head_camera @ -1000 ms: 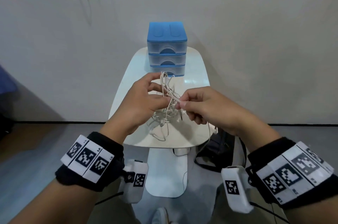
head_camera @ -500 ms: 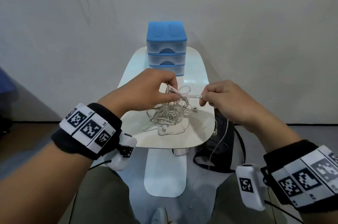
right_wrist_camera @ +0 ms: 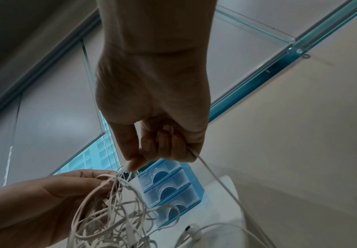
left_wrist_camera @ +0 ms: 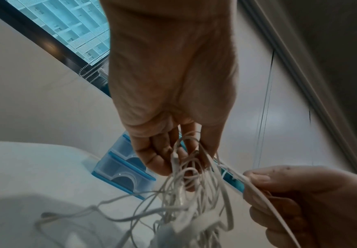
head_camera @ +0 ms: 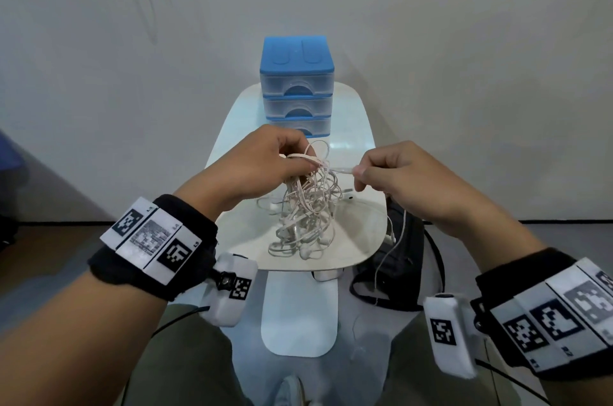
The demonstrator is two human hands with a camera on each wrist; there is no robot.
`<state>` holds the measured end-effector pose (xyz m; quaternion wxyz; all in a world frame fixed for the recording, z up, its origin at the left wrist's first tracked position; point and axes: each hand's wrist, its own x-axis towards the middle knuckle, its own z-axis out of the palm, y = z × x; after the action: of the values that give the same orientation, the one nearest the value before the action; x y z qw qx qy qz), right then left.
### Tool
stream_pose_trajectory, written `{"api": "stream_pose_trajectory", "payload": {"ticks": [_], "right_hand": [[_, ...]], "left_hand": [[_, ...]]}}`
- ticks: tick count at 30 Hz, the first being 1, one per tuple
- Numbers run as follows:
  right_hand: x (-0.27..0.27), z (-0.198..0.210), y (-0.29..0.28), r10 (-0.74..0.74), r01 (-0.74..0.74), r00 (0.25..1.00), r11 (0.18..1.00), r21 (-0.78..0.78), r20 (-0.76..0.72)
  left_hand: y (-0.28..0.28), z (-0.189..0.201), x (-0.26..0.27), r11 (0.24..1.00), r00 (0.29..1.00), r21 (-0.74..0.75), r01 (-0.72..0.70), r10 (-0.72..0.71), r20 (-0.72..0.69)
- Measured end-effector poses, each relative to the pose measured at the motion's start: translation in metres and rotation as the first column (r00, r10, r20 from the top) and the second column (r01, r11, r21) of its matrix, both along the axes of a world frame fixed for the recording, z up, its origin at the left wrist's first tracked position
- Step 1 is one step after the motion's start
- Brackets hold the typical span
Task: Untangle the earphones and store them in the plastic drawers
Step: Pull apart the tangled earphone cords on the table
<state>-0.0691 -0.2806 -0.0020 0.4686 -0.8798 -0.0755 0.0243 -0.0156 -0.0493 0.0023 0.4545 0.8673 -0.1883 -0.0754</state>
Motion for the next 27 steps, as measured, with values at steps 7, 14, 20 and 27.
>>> {"api": "stream_pose_trajectory", "payload": {"ticks": [7,14,20,27], "right_hand": [[0.004,-0.011,0.013,-0.04,0.039,0.999,0.998,0.04,0.016],[0.005,-0.019,0.025,-0.095,0.096,0.994,0.995,-0.018,0.058],[0.01,-0.028,0.036,-0.109,0.107,0.987,0.994,0.024,0.121],[0.014,-0.029,0.027,0.056,-0.072,0.995,0.974,0.214,0.083]], "left_hand": [[-0.005,0.002,-0.004,0.998,0.999,-0.031,-0.046,0.047,0.019],[-0.009,0.002,-0.01,0.996,0.996,-0.042,-0.075,0.077,0.045],[-0.009,0.007,-0.021,0.997,1.0,-0.07,-0.012,0.014,0.026],[-0.002,0.009,-0.015,0.982,0.998,-0.178,-0.067,0.062,-0.031]]}}
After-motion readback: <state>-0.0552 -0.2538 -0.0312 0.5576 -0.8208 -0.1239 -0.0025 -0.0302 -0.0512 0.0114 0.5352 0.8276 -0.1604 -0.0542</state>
